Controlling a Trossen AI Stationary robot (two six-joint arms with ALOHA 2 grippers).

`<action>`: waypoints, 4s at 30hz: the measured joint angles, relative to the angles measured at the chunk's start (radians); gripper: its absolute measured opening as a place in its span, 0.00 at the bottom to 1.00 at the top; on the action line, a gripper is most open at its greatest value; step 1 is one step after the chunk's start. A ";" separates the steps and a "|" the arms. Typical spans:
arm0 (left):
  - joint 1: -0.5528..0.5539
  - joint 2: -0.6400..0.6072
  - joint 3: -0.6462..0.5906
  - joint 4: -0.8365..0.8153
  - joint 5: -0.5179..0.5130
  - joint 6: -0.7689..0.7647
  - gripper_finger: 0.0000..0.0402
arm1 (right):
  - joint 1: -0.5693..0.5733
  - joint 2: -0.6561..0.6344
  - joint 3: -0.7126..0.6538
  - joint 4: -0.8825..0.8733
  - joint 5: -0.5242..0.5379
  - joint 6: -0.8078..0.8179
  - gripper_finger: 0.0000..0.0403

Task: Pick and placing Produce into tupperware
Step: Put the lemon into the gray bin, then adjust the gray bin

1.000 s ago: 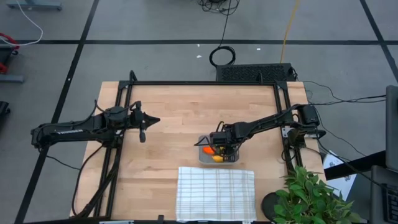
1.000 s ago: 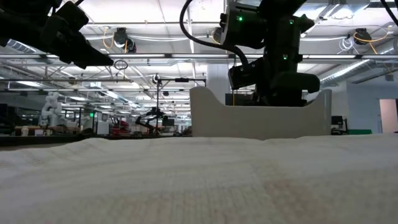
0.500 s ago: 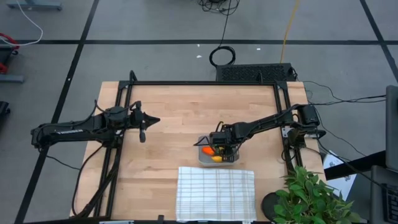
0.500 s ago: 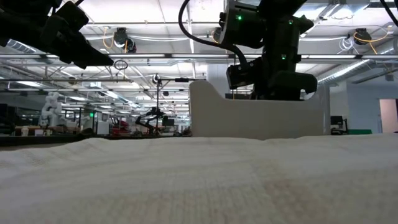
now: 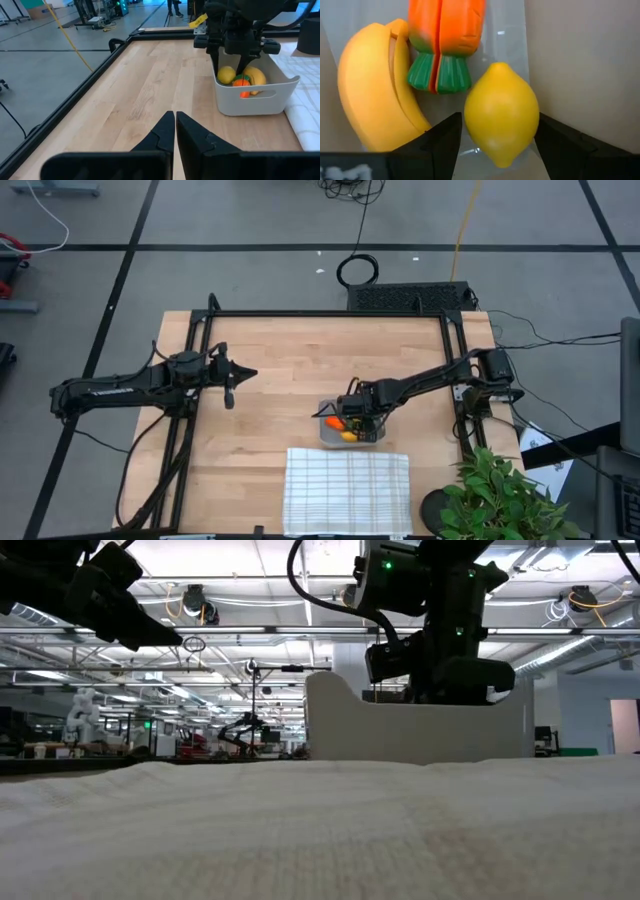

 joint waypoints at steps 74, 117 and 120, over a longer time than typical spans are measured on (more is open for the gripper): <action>0.000 0.000 0.000 -0.030 0.016 -0.008 0.05 | 0.060 -0.057 0.206 -0.108 0.294 -0.083 0.00; 0.000 0.000 0.000 -0.031 0.016 -0.021 0.05 | -0.076 -0.087 0.119 -0.377 0.125 0.144 0.00; 0.000 0.000 0.000 -0.031 0.016 -0.021 0.05 | -0.075 -0.087 0.119 -0.376 0.124 0.145 0.00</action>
